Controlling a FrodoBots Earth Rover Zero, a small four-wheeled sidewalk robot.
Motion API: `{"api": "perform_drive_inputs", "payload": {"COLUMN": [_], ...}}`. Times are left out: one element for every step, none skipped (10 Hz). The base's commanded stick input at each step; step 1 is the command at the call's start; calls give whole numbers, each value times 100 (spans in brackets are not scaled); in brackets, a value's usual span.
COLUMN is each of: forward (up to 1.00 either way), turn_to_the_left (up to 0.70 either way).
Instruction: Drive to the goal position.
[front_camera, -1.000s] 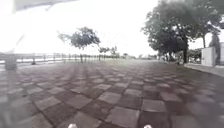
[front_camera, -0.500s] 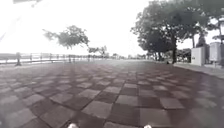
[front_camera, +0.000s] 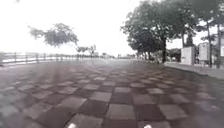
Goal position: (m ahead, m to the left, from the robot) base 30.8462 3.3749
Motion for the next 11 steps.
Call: {"api": "perform_drive_inputs", "payload": {"forward": [70,70,70,70,70,70,70,70,70,70,74], "turn_to_the_left": [1,-1,-24,-34,-34,-34,-34,-25,-22,-18,-11]}}
